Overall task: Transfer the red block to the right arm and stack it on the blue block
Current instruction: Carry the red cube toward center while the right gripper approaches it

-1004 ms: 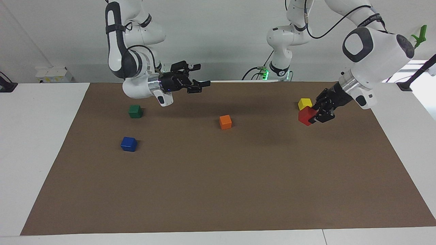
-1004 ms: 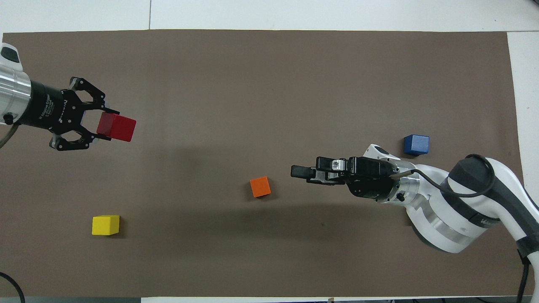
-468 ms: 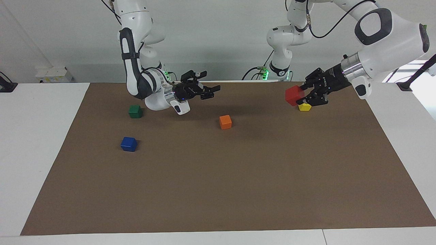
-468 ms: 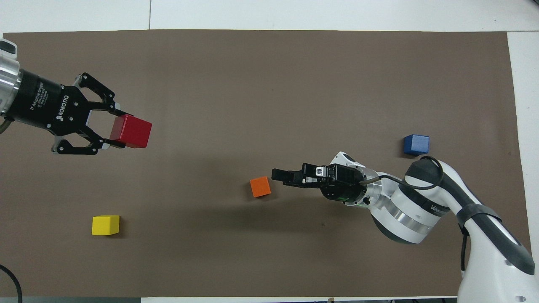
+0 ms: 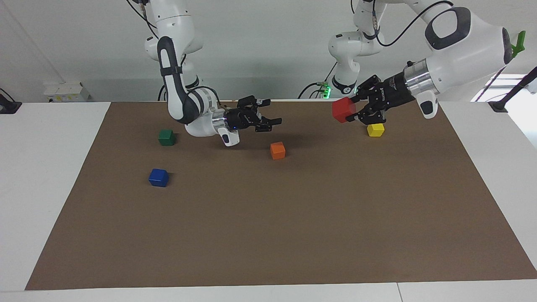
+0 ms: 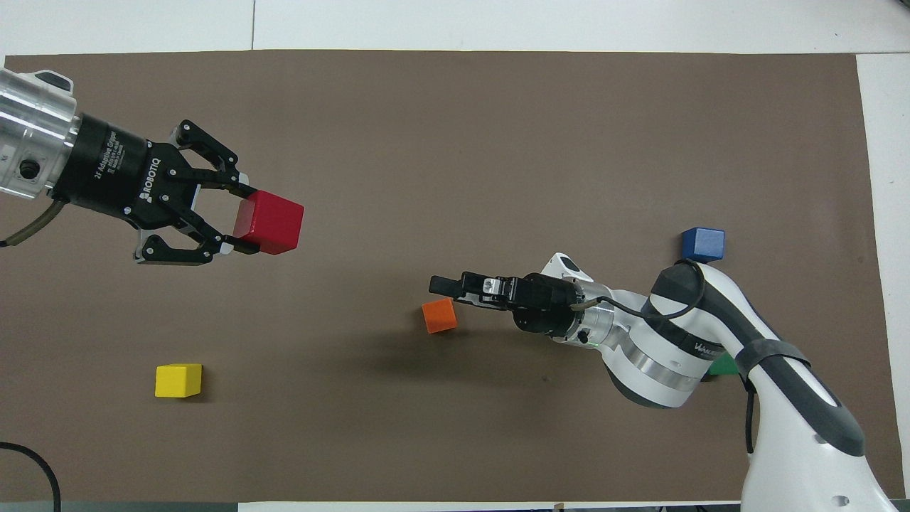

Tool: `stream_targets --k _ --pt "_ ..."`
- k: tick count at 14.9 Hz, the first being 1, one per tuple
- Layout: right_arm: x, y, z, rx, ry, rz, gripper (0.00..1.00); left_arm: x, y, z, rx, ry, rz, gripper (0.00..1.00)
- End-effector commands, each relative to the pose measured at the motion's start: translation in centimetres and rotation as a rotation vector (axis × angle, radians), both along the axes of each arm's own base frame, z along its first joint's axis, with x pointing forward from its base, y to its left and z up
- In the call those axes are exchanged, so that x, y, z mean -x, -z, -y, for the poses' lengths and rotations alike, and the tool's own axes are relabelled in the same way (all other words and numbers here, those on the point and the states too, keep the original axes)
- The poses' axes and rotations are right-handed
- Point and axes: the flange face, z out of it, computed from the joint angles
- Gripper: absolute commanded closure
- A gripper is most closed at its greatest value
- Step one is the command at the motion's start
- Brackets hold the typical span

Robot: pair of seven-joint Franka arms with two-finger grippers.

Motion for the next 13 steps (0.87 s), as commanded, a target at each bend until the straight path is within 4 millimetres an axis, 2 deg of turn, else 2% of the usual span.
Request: stream_targets --k 1,5,10,13 --pt "-0.8 -0.1 -1.6 -0.004 0.044 0.007 0.00 0.2 -1.0 1.9 0.009 -0.021 -0.025 1.00" --pt "-1.2 -1.4 -5.2 -0.071 0.097 -0.017 0.00 1.1 -2.5 3.3 0.022 -0.044 -0.039 1.00" --pt "-2.5 -4.5 -7.5 -0.177 0.161 -0.018 0.00 2.7 -5.1 4.9 0.055 -0.064 -0.018 1.00" --pt "-3.1 -6.3 -8.6 -0.232 0.179 -0.043 0.00 3.4 -5.5 6.3 0.054 -0.057 -0.017 1.00"
